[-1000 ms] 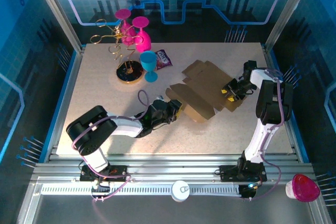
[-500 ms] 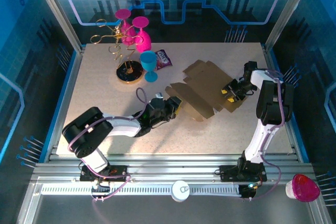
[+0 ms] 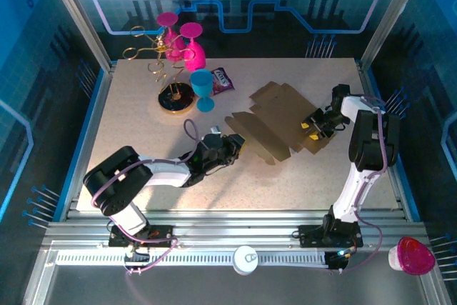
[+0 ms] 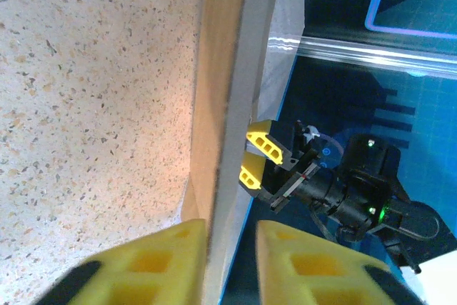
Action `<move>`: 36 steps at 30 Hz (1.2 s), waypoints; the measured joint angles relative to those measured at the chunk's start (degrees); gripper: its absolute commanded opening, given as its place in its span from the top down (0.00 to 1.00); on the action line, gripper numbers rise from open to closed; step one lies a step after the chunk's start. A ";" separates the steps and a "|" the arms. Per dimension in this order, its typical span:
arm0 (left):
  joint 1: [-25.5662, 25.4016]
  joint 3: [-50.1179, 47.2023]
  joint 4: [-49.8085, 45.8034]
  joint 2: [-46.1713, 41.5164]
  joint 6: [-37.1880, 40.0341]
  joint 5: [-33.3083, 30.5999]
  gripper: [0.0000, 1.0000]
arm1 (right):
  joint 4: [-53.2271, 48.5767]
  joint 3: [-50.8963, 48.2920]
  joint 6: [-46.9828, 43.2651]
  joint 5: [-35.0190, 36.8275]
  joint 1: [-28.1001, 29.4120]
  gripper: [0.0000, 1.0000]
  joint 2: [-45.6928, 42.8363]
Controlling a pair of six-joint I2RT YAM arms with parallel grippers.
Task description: Fold the paper box
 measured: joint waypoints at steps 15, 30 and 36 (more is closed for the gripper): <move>2.10 0.15 -11.85 -7.74 3.28 0.02 1.00 | -1.20 -0.35 0.61 0.11 0.28 0.40 -4.09; 8.55 7.06 -32.11 -11.67 10.80 10.58 0.71 | -1.16 2.08 -4.02 4.98 -3.82 0.33 -13.57; 4.79 14.93 -35.34 -4.28 12.57 14.53 0.63 | -2.80 9.38 -7.23 6.64 -7.39 0.33 -0.13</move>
